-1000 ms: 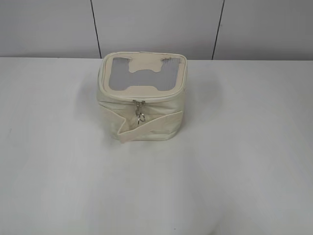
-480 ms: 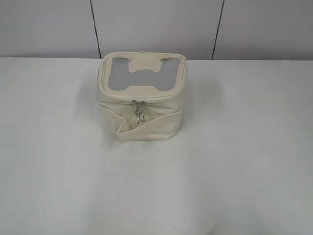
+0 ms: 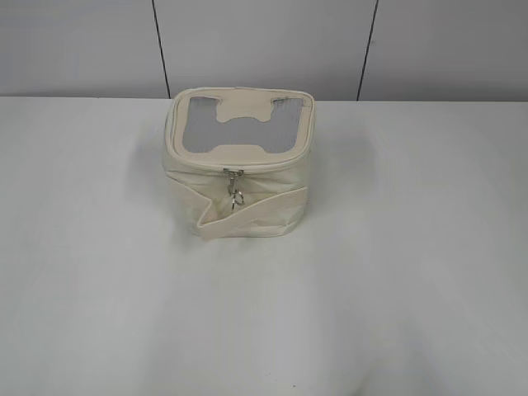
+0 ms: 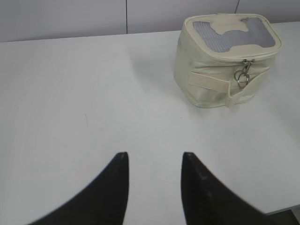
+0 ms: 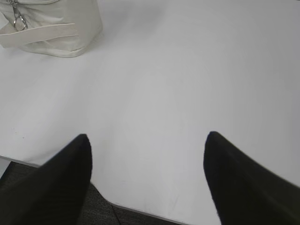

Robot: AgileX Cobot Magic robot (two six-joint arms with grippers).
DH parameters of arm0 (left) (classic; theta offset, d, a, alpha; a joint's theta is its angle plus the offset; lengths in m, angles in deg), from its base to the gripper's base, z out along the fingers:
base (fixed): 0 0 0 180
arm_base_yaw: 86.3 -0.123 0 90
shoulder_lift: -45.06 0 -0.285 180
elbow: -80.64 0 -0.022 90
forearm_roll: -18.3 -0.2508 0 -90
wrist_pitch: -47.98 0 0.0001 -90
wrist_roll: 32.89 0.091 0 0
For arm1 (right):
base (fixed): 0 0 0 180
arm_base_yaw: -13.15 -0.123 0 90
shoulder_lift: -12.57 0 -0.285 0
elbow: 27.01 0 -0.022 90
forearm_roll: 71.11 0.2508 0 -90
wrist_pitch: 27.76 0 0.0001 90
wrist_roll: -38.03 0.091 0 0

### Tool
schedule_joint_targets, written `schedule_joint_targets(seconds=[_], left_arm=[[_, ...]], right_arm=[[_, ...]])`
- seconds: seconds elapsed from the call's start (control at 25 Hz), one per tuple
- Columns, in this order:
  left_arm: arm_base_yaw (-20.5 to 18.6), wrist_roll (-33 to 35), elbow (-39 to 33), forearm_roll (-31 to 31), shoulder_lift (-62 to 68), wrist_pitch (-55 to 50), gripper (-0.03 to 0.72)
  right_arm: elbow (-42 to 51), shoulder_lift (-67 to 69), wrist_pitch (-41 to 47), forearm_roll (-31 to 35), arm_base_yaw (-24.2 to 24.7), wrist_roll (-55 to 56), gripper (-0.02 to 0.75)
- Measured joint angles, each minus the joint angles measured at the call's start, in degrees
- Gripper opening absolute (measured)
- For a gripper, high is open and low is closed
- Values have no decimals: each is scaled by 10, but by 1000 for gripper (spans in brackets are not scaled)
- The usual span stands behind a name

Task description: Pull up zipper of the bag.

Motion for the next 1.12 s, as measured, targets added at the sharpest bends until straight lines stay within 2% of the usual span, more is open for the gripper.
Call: schedule_joint_targets(seconds=[0.32,0.56,0.72,1.12], left_arm=[[-9,0,0,0,-1,1,293],[-90,0,0,0,-6,1,265],[-130,0,0,0,-6,1,244],[-142,0,0,0,-6,1,241]], right_arm=[[3,0,-1,0,13,0,547],[3,0,-1,0,101,0,547],[3,0,-1,1,130,0,545],[3,0,-1,1,133,0,545]])
